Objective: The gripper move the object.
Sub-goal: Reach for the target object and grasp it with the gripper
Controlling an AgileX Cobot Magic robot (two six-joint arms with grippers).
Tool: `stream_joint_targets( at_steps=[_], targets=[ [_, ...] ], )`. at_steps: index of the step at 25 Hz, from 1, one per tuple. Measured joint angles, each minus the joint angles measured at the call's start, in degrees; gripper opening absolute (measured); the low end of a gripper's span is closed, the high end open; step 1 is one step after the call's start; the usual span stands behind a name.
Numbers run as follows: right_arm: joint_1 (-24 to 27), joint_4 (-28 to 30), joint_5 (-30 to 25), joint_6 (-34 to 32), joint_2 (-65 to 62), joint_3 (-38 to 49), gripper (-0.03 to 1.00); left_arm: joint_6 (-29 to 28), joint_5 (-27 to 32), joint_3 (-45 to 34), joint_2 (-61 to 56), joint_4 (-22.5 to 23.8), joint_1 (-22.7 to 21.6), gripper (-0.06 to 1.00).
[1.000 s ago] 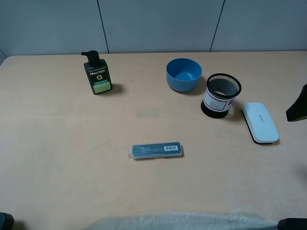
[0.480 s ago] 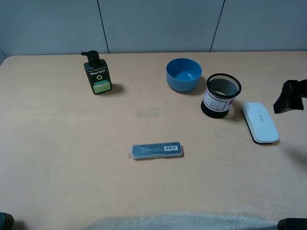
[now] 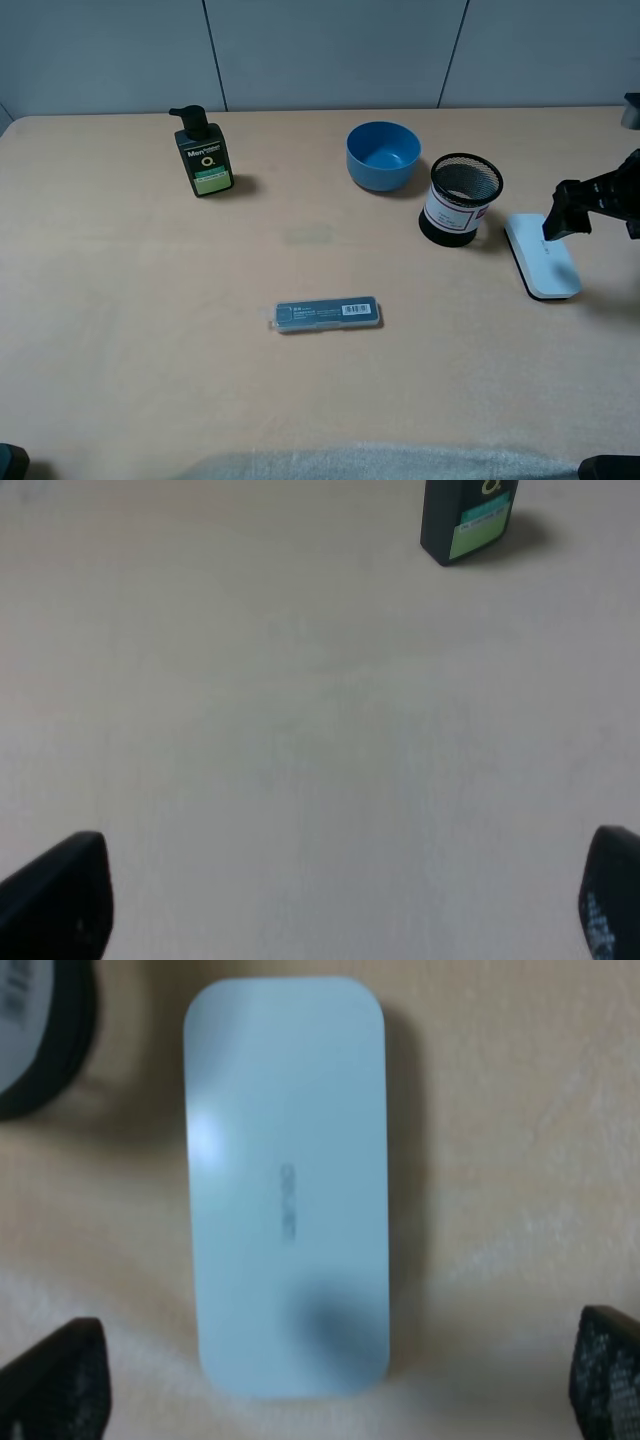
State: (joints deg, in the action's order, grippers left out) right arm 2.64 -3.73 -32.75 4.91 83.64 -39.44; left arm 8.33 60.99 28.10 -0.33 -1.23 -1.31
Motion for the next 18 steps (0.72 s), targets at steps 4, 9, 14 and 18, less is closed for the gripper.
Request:
stream_joint_targets(
  at_steps=[4,9,14,18],
  targets=[
    [0.0,0.0,2.67,0.05,3.16,0.0,0.69,0.0,0.0,0.0,0.0,0.0,0.0,0.94],
    [0.0,0.0,5.57,0.05,6.16,0.0,0.69,0.0,0.0,0.0,0.0,0.0,0.0,0.94],
    [0.0,0.03,7.91,0.05,8.16,0.0,0.69,0.0,0.0,0.0,0.0,0.0,0.0,0.94],
    [0.0,0.03,9.7,0.05,9.65,0.0,0.69,0.0,0.0,0.0,0.0,0.0,0.0,0.94]
  ],
)
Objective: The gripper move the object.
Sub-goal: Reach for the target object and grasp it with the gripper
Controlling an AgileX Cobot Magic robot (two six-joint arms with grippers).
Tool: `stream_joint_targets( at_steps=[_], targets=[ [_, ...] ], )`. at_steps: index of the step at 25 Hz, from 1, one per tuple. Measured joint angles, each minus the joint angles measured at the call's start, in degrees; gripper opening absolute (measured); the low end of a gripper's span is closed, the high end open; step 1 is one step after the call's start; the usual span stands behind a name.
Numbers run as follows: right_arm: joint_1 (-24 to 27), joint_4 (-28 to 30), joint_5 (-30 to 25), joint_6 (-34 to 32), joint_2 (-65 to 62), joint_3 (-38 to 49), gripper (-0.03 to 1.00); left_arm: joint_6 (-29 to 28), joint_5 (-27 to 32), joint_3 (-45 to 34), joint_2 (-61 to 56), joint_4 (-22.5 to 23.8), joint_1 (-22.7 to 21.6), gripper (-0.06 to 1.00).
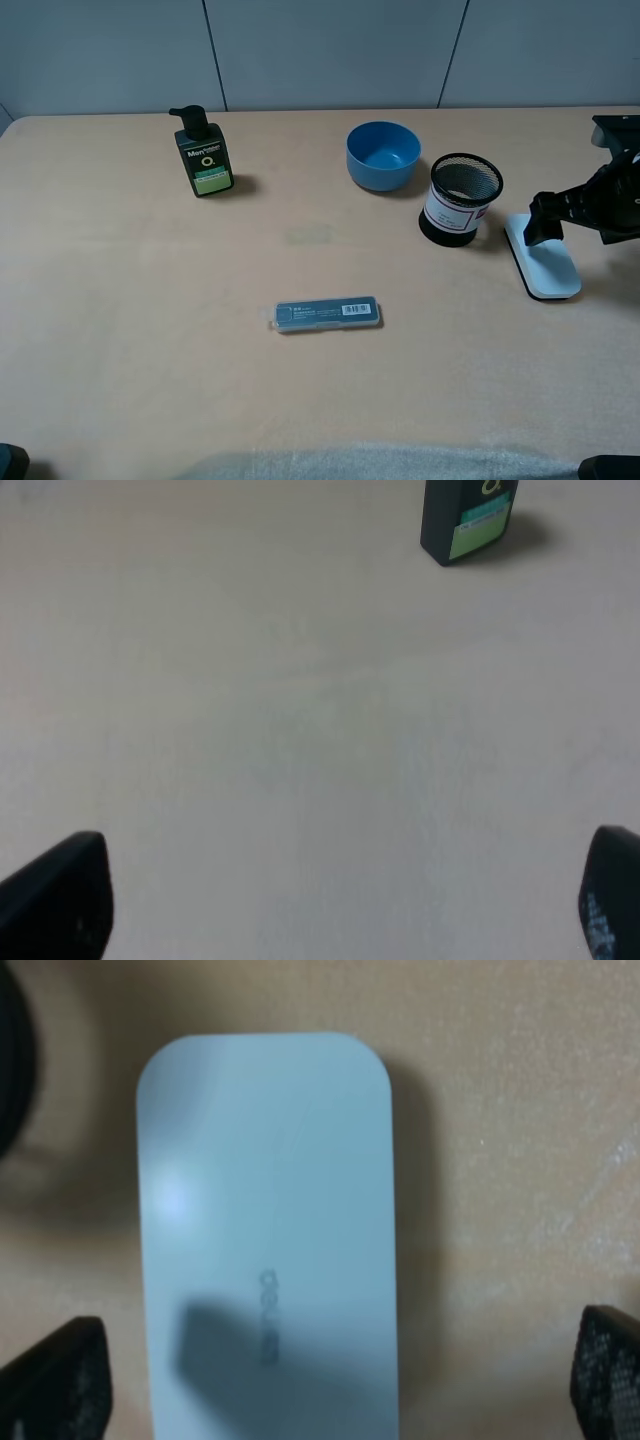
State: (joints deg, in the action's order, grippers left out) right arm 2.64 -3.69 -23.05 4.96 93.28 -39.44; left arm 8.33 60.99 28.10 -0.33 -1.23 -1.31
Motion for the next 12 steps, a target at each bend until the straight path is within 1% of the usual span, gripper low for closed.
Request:
stream_joint_targets(
  at_steps=[12],
  targets=[
    [0.0,-0.44,2.69,0.5,4.0,-0.02,0.69,0.0,0.0,0.0,0.0,0.0,0.0,0.94]
  ],
)
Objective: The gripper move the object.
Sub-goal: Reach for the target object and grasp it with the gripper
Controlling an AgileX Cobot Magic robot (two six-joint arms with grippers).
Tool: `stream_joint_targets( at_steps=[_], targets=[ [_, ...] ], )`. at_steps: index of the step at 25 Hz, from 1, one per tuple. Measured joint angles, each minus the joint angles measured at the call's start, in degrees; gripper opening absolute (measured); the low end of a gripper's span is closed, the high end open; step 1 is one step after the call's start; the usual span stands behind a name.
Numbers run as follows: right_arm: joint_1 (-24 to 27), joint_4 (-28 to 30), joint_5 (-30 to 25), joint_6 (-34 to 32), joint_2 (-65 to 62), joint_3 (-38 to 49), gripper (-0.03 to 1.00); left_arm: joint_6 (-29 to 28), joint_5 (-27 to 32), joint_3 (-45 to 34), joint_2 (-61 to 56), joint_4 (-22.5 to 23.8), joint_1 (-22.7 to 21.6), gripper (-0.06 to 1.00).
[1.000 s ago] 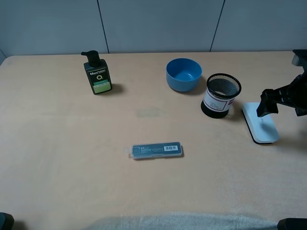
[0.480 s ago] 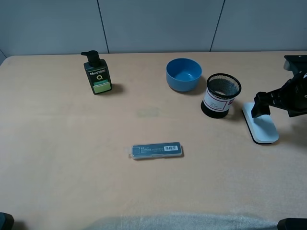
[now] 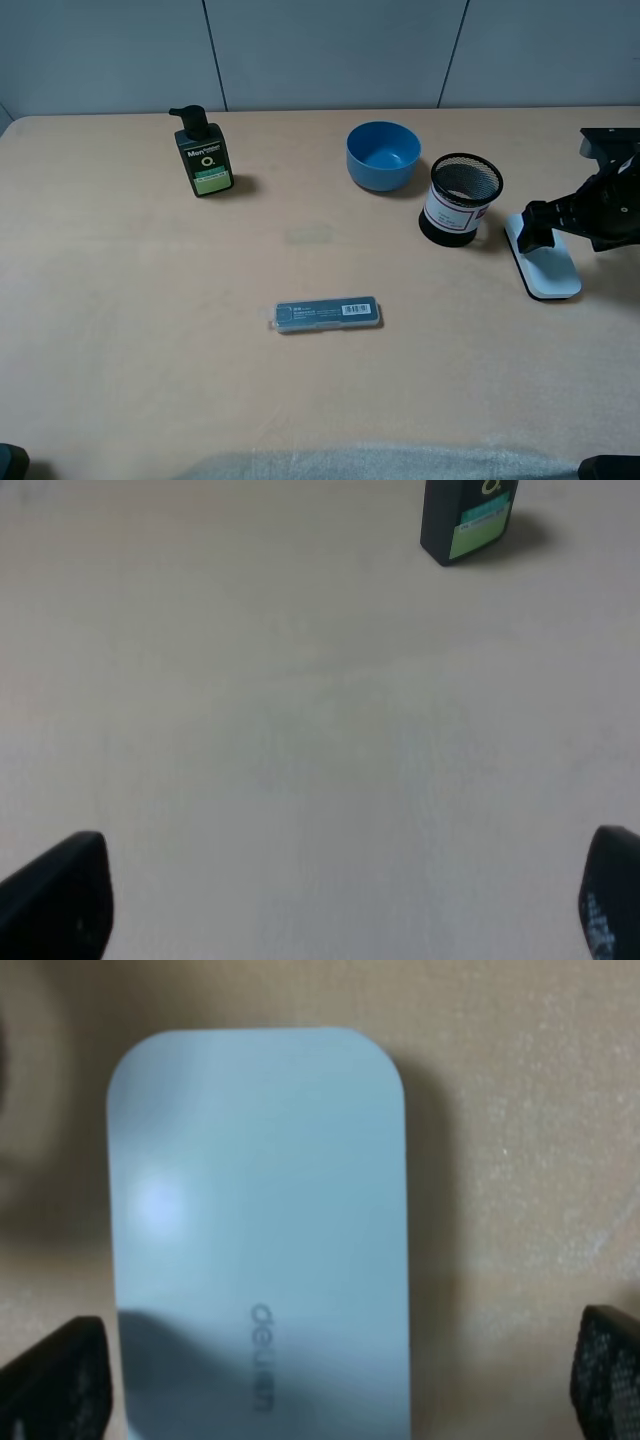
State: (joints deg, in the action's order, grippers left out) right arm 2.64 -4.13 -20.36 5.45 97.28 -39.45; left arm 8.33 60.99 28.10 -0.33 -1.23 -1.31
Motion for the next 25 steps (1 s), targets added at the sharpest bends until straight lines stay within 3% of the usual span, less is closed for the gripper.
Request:
stream_joint_targets(
  at_steps=[12,25],
  targets=[
    [0.0,-6.6,0.92,6.88,3.27,-0.05,0.69,0.0,0.0,0.0,0.0,0.0,0.0,0.94],
    [0.0,-7.56,2.07,7.28,5.26,-0.06,0.66,0.0,0.0,0.0,0.0,0.0,0.0,0.94]
  ],
)
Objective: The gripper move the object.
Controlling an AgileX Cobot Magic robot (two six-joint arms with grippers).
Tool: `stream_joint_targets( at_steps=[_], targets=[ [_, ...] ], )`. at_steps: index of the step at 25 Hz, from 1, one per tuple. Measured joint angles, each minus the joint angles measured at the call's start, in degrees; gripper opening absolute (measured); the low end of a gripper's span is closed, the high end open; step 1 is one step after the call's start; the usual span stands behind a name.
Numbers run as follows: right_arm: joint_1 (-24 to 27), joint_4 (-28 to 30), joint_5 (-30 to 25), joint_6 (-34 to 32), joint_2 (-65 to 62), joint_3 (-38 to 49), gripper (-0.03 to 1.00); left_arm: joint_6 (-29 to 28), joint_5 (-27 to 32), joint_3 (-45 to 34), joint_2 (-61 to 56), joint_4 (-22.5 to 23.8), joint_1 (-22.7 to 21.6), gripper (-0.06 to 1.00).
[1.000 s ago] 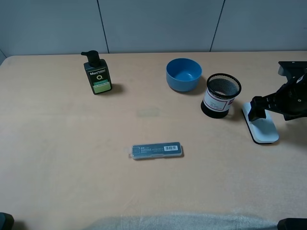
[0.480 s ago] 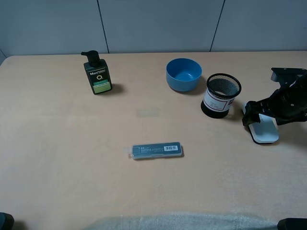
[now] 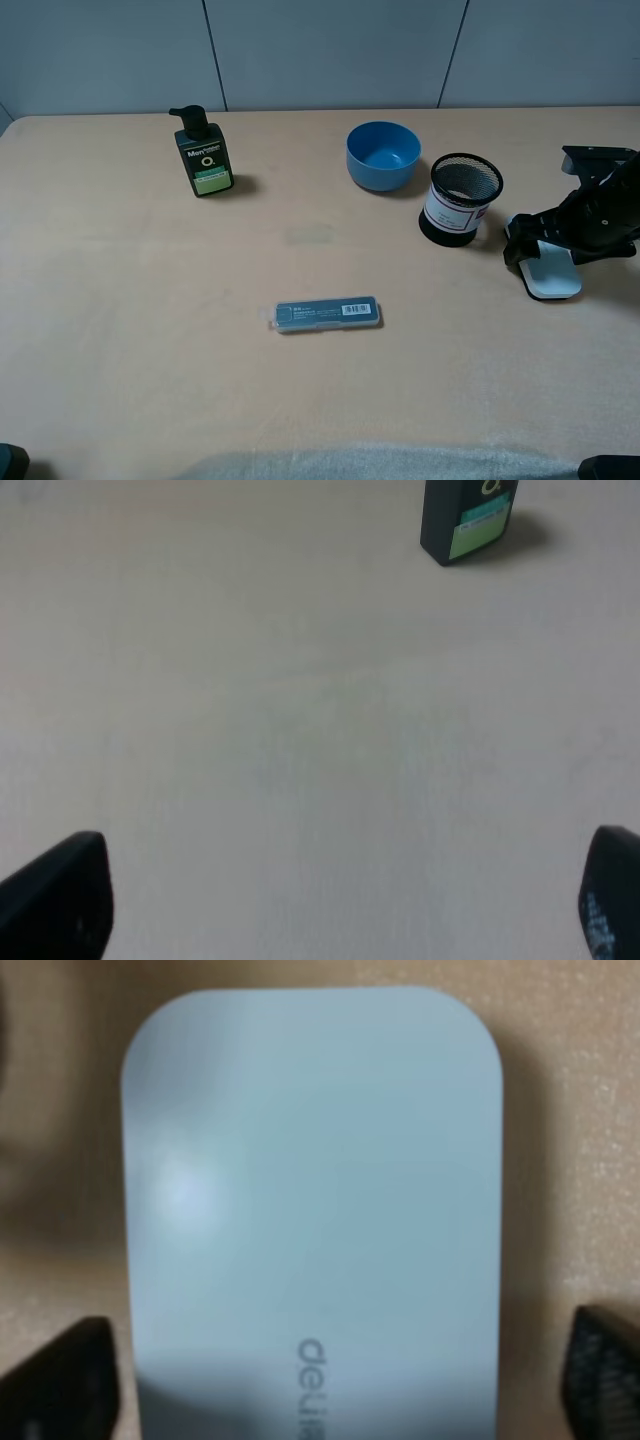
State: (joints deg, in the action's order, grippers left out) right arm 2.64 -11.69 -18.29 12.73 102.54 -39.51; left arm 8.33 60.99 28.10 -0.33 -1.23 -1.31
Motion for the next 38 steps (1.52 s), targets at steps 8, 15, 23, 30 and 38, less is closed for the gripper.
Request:
stream_joint_targets(
  at_steps=[8,15,23,30,38],
  targets=[
    [0.0,-0.34,0.0,0.04,0.0,-0.05,0.46,0.0,0.0,0.0,0.0,0.0,0.0,0.94],
    [0.0,-0.34,0.0,0.04,0.0,-0.05,0.46,0.0,0.0,0.0,0.0,0.0,0.0,0.94],
    [0.0,-0.34,-1.74,-0.01,-2.17,-0.37,0.46,0.0,0.0,0.0,0.0,0.0,0.0,0.94],
    [0.0,-0.28,-4.42,-0.83,-6.39,-0.93,0.46,0.0,0.0,0.0,0.0,0.0,0.0,0.94],
    [0.0,-0.18,-8.22,-3.06,-10.91,-1.05,0.46,0.0,0.0,0.0,0.0,0.0,0.0,0.94]
  ],
)
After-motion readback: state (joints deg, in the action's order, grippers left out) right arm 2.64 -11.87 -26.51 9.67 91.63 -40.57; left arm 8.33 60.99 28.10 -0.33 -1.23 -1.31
